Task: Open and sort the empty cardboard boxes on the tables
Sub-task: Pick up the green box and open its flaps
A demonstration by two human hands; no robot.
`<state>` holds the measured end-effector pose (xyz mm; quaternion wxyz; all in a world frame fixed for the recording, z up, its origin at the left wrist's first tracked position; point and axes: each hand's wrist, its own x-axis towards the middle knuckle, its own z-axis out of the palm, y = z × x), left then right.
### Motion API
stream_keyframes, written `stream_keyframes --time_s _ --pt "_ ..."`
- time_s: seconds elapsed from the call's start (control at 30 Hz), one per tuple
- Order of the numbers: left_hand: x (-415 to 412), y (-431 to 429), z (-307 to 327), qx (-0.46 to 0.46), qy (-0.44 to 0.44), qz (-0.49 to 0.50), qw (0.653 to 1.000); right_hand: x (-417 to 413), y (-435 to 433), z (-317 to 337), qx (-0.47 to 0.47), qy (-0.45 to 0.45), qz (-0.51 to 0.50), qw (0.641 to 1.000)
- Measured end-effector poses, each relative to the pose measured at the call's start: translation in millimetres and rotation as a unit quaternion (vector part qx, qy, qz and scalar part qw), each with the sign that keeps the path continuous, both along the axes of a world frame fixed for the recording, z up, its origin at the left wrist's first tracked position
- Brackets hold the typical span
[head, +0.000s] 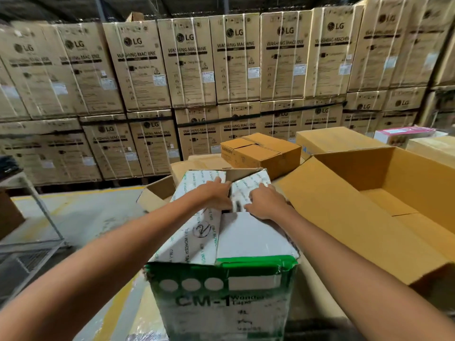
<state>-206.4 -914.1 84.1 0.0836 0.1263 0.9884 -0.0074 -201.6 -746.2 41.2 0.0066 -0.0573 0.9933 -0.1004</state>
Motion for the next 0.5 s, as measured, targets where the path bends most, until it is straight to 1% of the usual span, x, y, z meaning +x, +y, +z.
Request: stream_keyframes --time_s 0.1,0.27,0.37,0.43,0.5 --pt "28.6 -4.7 -6.0 0.004 0.020 -0.002 1.000 24.9 -3.2 -2.2 -0.022 -0.005 -0.015 1.000" --pt "63.9 -12.1 -8.8 0.005 0.045 -0.022 0.999 75.6 -14.6 -1.7 -0.002 0.019 -0.024 1.000" --pt "77.6 -15.7 6.2 -0.022 0.077 -0.040 0.996 94.4 -15.4 -3.5 -0.006 0.038 -0.036 0.999" --pt "83.1 -19.9 25.9 -0.021 0.100 -0.040 0.994 99.9 -13.7 -4.5 -0.016 0.051 -0.041 0.998" --pt "87.2 -28.4 53.8 -0.024 0.120 -0.018 0.992 102.1 -12.8 -5.8 -0.022 0.057 -0.042 0.997"
